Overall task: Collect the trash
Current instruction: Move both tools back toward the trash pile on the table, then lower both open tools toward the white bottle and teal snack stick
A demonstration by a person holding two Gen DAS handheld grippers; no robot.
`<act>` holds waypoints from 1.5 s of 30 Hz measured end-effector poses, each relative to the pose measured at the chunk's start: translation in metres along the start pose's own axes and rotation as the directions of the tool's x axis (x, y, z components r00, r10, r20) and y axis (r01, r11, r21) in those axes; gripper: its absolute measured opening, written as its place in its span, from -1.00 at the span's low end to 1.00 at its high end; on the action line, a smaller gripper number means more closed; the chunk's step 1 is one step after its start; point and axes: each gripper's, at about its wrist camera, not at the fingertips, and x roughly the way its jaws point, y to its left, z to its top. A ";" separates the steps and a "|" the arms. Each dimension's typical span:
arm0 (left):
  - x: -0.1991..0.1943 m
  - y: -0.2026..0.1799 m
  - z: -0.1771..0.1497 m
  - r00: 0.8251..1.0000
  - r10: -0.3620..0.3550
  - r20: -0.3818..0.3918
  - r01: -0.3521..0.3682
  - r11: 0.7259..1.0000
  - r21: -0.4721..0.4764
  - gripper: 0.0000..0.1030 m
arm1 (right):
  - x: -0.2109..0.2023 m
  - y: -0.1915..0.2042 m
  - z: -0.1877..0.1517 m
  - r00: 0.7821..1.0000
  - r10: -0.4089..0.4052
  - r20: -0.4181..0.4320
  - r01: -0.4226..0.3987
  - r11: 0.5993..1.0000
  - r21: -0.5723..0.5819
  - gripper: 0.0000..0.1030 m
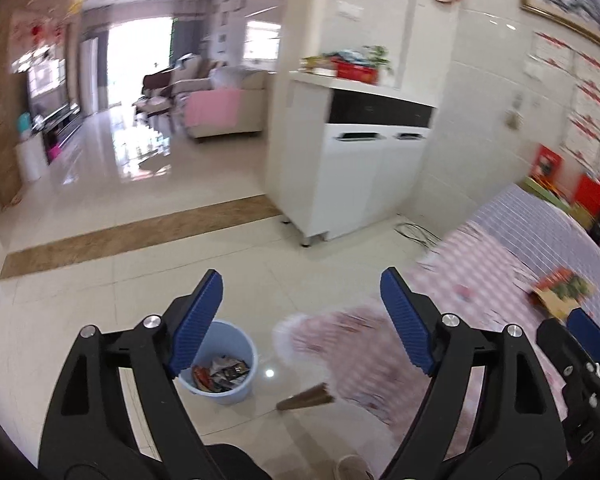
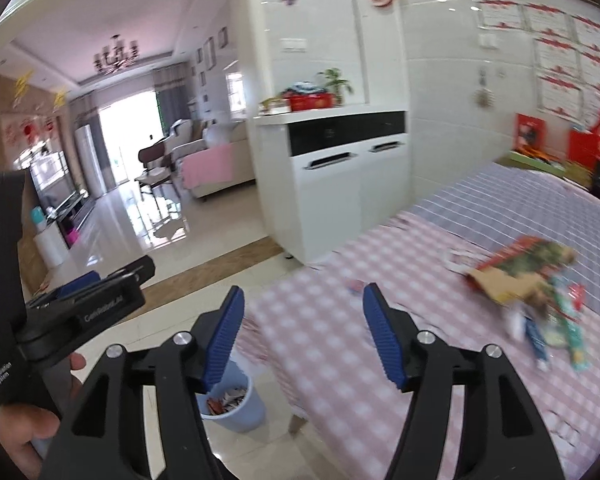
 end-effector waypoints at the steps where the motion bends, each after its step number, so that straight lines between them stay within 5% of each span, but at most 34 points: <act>1: -0.004 -0.011 -0.002 1.000 -0.017 -0.004 0.017 1.000 0.017 0.56 | -0.007 -0.009 -0.003 1.000 -0.010 0.001 0.010 1.000 0.012 0.19; 10: -0.042 -0.099 -0.016 0.996 -0.093 0.010 0.091 0.985 0.149 0.60 | -0.060 -0.090 -0.024 0.997 -0.076 0.028 0.071 0.988 0.136 0.23; 20: -0.070 -0.155 -0.035 0.992 -0.127 0.023 0.118 0.964 0.239 0.61 | -0.097 -0.135 -0.039 0.994 -0.096 0.055 0.082 0.972 0.219 0.23; 45: -0.073 -0.222 -0.058 0.989 -0.149 -0.024 0.148 0.935 0.323 0.61 | -0.116 -0.200 -0.055 0.991 -0.126 0.047 0.105 0.944 0.314 0.25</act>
